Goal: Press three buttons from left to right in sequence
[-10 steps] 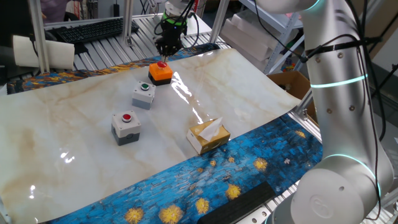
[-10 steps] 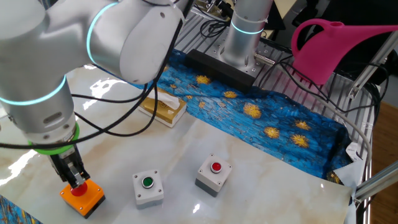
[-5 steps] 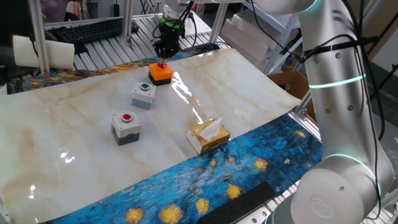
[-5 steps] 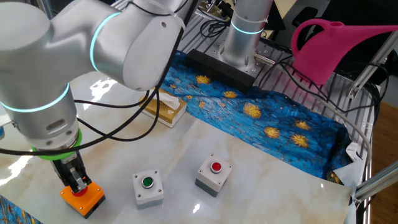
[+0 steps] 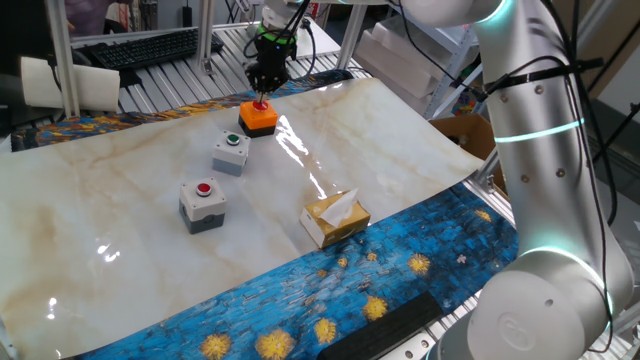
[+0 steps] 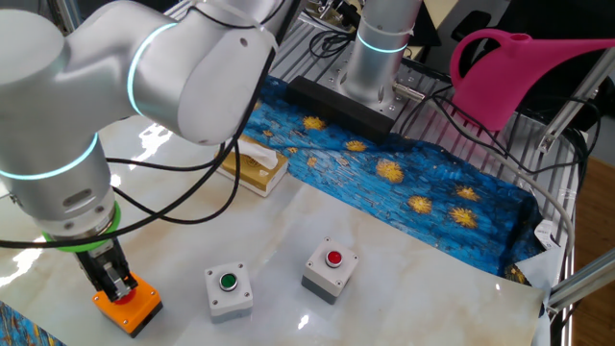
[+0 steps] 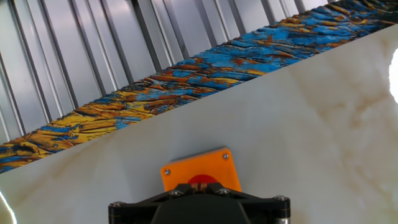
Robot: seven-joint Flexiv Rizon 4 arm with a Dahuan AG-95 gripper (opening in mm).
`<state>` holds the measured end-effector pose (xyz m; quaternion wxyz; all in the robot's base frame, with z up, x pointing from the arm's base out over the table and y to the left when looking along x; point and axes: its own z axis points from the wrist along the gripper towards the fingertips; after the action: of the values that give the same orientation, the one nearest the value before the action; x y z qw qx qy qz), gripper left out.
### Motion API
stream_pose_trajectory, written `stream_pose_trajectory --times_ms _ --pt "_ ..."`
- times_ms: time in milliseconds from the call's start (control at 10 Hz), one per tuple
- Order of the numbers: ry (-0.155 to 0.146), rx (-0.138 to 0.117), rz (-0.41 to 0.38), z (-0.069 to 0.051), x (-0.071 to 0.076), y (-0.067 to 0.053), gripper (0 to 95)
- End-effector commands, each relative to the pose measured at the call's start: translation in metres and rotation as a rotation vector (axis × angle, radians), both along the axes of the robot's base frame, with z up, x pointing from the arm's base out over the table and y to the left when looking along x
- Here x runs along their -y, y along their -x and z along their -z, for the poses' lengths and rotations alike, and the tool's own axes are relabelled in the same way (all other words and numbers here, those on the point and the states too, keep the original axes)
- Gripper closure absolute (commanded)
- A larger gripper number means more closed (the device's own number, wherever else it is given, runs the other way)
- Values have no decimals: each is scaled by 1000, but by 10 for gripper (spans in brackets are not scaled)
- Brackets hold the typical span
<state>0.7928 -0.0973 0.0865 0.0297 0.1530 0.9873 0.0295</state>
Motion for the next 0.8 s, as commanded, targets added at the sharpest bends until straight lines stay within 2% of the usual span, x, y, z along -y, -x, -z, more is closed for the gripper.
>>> stream_pose_trajectory --times_ms 100,200,400,500,800 --pt "1 -1 -4 -11 4 8 950" --pt "-2 -8 -3 -23 7 13 950" --pt "-3 -11 52 -31 -2 18 950" --pt "-11 -30 65 -37 -6 22 950" --pt "-30 -51 124 -46 -19 34 950"
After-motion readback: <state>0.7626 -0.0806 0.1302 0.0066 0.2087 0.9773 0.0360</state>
